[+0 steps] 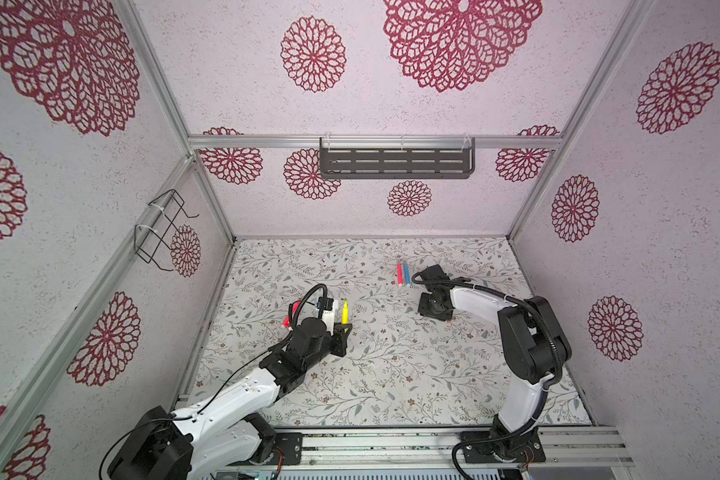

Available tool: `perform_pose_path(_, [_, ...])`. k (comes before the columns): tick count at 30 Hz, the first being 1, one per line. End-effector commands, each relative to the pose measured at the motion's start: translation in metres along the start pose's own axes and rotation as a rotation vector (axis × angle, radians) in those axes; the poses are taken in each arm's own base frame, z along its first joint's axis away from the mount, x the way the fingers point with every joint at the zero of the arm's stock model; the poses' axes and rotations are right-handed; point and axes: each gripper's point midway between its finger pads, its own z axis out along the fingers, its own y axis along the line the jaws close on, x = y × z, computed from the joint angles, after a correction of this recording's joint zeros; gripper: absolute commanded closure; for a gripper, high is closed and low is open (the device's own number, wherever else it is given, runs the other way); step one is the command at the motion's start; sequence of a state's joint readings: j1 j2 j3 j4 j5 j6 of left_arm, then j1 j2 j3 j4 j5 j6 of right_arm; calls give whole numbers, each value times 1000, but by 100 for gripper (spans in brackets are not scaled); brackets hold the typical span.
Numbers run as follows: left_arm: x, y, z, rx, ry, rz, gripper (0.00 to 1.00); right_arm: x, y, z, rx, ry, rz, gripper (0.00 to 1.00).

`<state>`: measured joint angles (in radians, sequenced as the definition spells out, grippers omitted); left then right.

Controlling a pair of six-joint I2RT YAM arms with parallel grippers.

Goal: Insert the pens into the pen caps
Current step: 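Close the right gripper on the clear cap and lift it, then carry the clear cap over the yellow highlighter tip held by the left gripper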

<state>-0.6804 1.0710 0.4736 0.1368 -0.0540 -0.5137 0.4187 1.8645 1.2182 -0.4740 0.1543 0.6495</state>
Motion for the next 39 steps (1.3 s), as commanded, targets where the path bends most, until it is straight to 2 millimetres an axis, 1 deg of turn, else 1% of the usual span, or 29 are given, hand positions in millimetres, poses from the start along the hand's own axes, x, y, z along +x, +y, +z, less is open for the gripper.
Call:
perform_pose_path(1, [-4,3,-1,-7,-26,-7,100,-5,-4,-2,32,-11,23,64])
perform_pose_path(8, [-4,3,-2,-6,-26,-8,100,-4,-6,6,56,-5,7,67])
perform_pose_path(15, [-3,4,-3,-10,-24,-7,100,1,-6,14,69,14,-19,73])
perform_pose_path(18, [-3,5,-3,-13,-24,-7,100,3,-5,14,65,19,-31,78])
perform_pose_path(20, [-4,5,-2,-13,-24,-6,100,5,-3,14,48,30,-43,85])
perform_pose_path(23, [-4,5,-2,-12,-25,-4,100,5,7,7,1,35,-59,91])
perform_pose_path(25, [-4,4,-2,-12,-26,-4,100,2,13,-2,-31,21,-70,92])
perform_pose_path(29, [-6,3,-3,-7,-29,-6,100,-6,29,-29,-125,-19,-106,94])
perform_pose_path(33, [-7,0,-4,11,-32,-9,100,-17,60,-71,-335,-97,-147,97])
perform_pose_path(37, [-8,-7,-2,50,-35,-34,100,-24,87,-123,-584,-215,-168,97])
perform_pose_path(39, [-8,-12,1,77,-38,-44,100,-26,97,-149,-704,-276,-163,97])
